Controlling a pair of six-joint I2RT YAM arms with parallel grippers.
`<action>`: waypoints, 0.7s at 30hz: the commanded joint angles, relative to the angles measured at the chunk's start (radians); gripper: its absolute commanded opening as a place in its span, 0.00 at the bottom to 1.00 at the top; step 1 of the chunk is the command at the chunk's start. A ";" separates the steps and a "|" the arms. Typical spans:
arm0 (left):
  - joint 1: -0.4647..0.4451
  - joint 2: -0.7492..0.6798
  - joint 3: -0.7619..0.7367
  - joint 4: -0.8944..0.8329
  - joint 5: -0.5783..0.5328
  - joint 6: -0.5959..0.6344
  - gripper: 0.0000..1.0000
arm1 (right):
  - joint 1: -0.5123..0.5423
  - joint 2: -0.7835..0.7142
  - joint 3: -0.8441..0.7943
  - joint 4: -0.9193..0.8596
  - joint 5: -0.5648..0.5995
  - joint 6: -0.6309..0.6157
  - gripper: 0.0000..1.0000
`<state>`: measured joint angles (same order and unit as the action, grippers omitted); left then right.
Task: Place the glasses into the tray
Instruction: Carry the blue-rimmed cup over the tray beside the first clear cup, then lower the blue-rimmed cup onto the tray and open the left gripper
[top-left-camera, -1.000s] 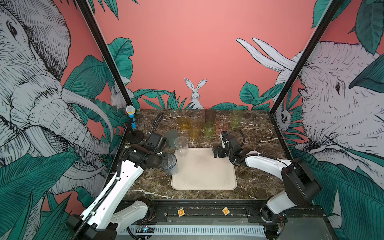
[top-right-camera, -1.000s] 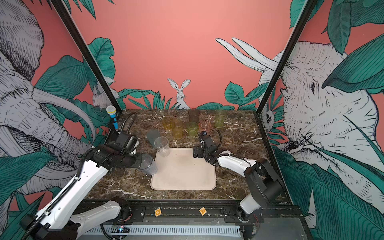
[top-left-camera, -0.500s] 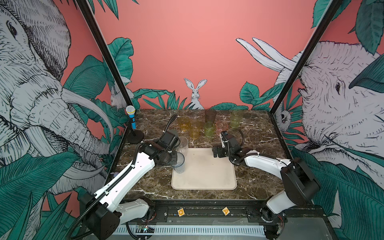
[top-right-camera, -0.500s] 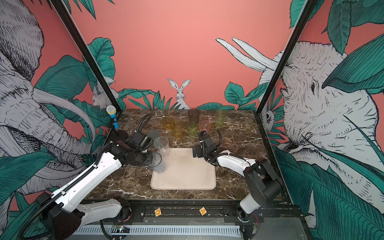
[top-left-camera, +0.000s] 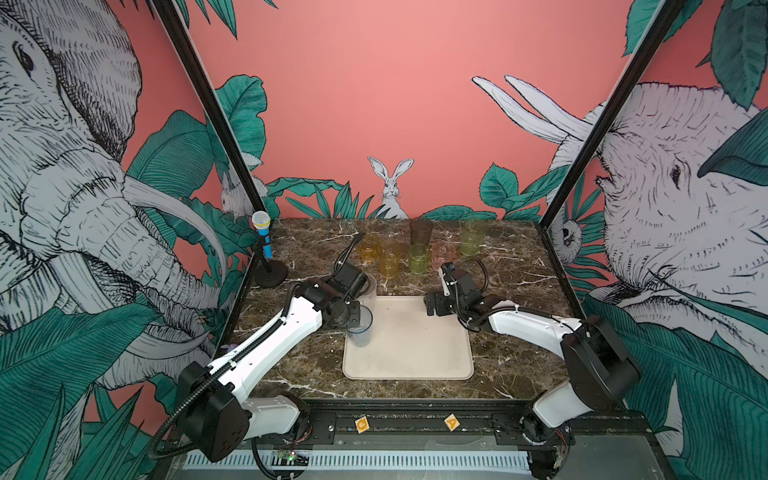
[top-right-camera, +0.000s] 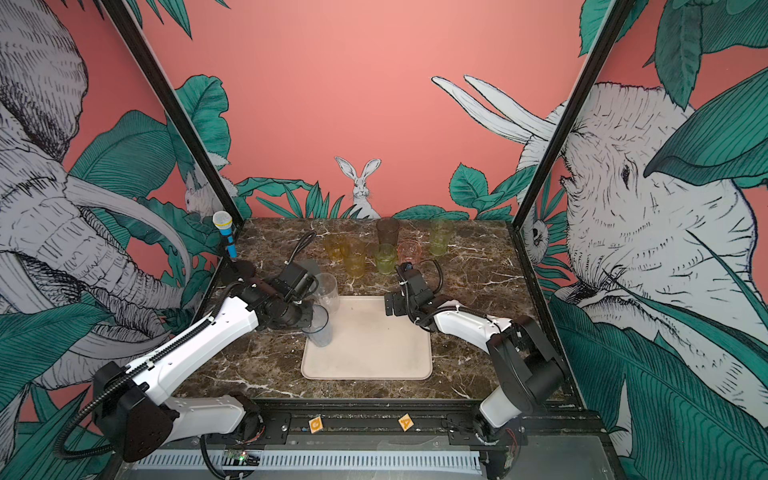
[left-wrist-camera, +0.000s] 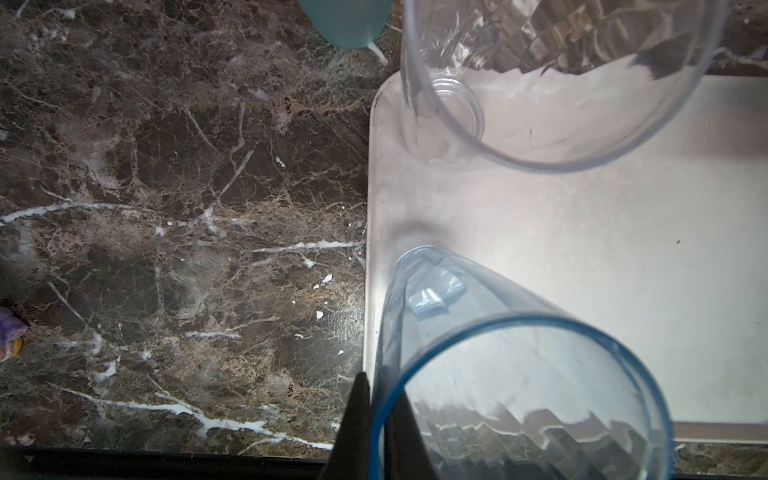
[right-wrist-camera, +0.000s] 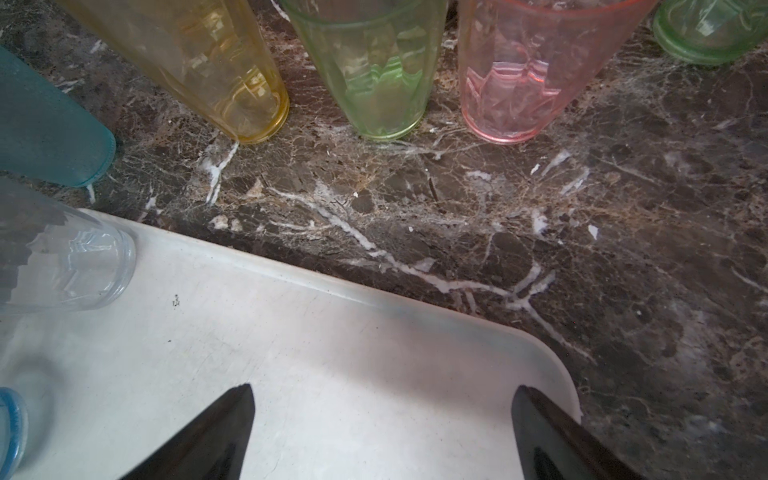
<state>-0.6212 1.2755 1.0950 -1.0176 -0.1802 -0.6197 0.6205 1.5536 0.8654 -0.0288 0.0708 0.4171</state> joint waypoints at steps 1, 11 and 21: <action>-0.006 0.004 0.012 0.016 -0.017 -0.035 0.00 | -0.003 0.011 0.032 -0.002 -0.001 0.006 0.99; -0.014 0.055 0.029 0.045 -0.008 -0.051 0.00 | -0.004 0.014 0.035 -0.005 -0.002 0.006 0.99; -0.017 0.096 0.055 0.043 -0.022 -0.058 0.00 | -0.003 0.019 0.039 -0.009 -0.005 0.008 0.99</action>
<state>-0.6327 1.3693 1.1271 -0.9741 -0.1822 -0.6491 0.6205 1.5646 0.8783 -0.0364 0.0666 0.4183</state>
